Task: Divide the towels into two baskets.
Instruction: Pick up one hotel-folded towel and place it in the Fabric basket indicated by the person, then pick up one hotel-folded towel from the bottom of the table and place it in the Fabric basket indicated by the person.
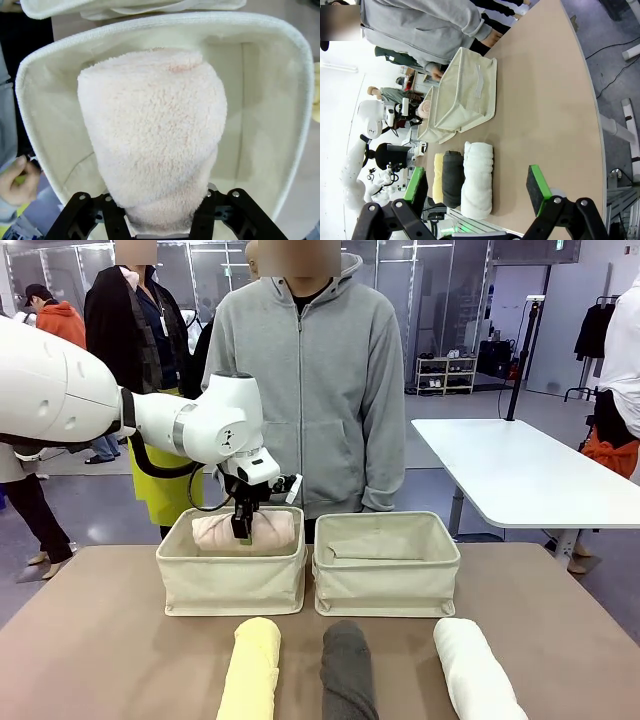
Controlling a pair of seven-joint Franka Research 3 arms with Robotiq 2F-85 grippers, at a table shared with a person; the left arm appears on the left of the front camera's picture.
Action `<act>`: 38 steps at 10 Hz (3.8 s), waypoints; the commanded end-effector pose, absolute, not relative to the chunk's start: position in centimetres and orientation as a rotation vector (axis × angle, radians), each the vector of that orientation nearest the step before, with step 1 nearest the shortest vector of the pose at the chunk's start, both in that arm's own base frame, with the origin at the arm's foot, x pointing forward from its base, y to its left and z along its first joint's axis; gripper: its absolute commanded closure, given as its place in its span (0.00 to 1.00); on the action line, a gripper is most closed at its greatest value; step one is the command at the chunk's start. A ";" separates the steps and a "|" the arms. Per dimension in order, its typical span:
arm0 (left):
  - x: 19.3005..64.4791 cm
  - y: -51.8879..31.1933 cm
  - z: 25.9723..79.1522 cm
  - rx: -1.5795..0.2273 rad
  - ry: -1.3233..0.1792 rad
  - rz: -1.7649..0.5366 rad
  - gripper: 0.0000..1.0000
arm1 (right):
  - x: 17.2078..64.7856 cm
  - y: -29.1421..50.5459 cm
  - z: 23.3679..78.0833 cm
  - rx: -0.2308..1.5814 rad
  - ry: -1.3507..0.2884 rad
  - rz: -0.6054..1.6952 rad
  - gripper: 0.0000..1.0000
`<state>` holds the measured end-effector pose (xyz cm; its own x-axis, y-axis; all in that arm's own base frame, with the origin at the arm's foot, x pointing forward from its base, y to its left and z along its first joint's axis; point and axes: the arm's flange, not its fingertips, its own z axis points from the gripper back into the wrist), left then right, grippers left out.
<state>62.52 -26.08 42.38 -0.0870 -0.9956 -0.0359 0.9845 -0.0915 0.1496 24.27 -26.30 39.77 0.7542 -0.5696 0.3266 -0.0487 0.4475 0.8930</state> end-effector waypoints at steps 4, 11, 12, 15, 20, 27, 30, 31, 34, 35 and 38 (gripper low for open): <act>62.6 -25.7 43.1 0.198 -0.040 -1.615 0.00 | 24.1 -26.2 40.1 1.082 -0.684 -0.347 0.00; 62.5 -26.0 43.6 0.176 -0.076 -1.629 0.15 | 24.1 -26.2 40.1 1.082 -0.684 -0.347 0.00; 62.5 -26.0 43.6 0.176 -0.076 -1.629 0.15 | 24.1 -26.2 40.1 1.082 -0.684 -0.347 0.00; 62.5 -26.0 43.6 0.176 -0.076 -1.629 0.15 | 24.1 -26.2 40.1 1.082 -0.684 -0.347 0.00; 60.3 -22.3 49.2 -0.016 -0.124 -1.536 0.15 | 24.1 -26.2 40.1 1.082 -0.684 -0.347 0.00; 45.8 0.1 51.0 -0.772 -0.172 -0.927 0.15 | 24.1 -26.2 40.1 1.082 -0.684 -0.347 0.00; 40.3 11.5 47.5 -0.905 -0.274 -0.570 0.15 | 24.1 -26.2 40.1 1.082 -0.684 -0.347 0.00; 37.2 16.0 46.3 -0.943 -0.361 -0.405 0.15 | 24.1 -26.2 40.1 1.082 -0.684 -0.347 0.00; 29.9 21.6 42.3 -1.018 -0.496 -0.190 0.15 | 24.1 -26.2 40.1 1.082 -0.684 -0.347 0.00; 28.3 22.2 41.6 -1.012 -0.482 -0.146 0.15 | 24.1 -26.2 40.1 1.082 -0.684 -0.347 0.00; 28.3 22.5 41.0 -0.924 -0.369 -0.150 0.15 | 24.1 -26.2 40.1 1.082 -0.684 -0.347 0.00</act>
